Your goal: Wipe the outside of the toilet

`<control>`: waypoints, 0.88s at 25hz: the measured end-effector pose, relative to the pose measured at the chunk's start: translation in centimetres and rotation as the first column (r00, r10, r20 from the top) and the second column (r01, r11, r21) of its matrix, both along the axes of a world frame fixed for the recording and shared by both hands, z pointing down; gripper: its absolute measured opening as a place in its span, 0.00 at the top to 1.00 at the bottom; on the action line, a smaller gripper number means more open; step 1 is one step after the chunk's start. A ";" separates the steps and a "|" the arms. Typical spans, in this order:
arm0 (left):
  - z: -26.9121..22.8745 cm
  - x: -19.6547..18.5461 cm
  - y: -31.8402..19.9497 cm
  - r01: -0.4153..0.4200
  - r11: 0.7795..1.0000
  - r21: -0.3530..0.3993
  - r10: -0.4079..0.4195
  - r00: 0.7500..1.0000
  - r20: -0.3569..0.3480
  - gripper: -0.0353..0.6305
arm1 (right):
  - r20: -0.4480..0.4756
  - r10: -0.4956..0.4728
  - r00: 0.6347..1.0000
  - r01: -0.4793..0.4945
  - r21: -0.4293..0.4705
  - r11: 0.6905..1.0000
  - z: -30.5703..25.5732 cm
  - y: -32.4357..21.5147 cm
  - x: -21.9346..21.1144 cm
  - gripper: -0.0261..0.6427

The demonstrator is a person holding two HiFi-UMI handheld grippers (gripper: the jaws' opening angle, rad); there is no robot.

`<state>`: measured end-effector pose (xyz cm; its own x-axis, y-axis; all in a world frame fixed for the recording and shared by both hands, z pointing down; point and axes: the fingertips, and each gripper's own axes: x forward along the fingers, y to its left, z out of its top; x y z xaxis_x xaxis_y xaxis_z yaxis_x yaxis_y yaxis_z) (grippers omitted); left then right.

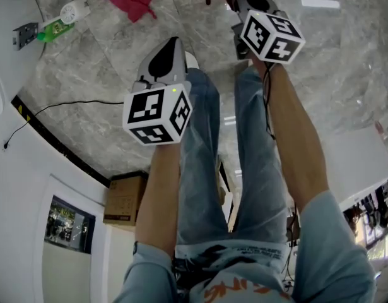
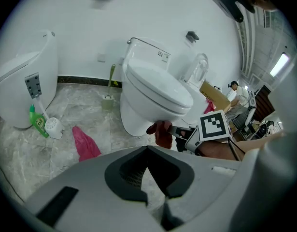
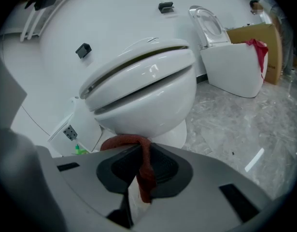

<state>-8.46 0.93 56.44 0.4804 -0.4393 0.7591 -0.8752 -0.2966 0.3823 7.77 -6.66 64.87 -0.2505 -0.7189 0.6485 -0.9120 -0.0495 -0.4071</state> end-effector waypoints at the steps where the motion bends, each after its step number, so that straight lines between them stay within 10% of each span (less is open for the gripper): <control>1: 0.0 0.5 0.1 -0.002 1.000 -0.001 0.002 1.000 0.002 0.96 | -0.001 0.002 1.000 -0.002 -0.001 1.000 0.0 0.1 0.7 0.88; 22: -0.7 14.0 -1.5 0.100 0.995 0.018 -0.100 0.995 0.003 0.96 | -0.054 -0.062 0.997 0.065 0.071 0.995 -1.4 -7.6 15.7 0.89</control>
<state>5.50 -0.61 55.73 0.4303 -0.4988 0.7523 -0.9023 -0.2141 0.3742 23.43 -14.25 63.51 -0.2647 -0.7481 0.6085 -0.9322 0.0370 -0.3601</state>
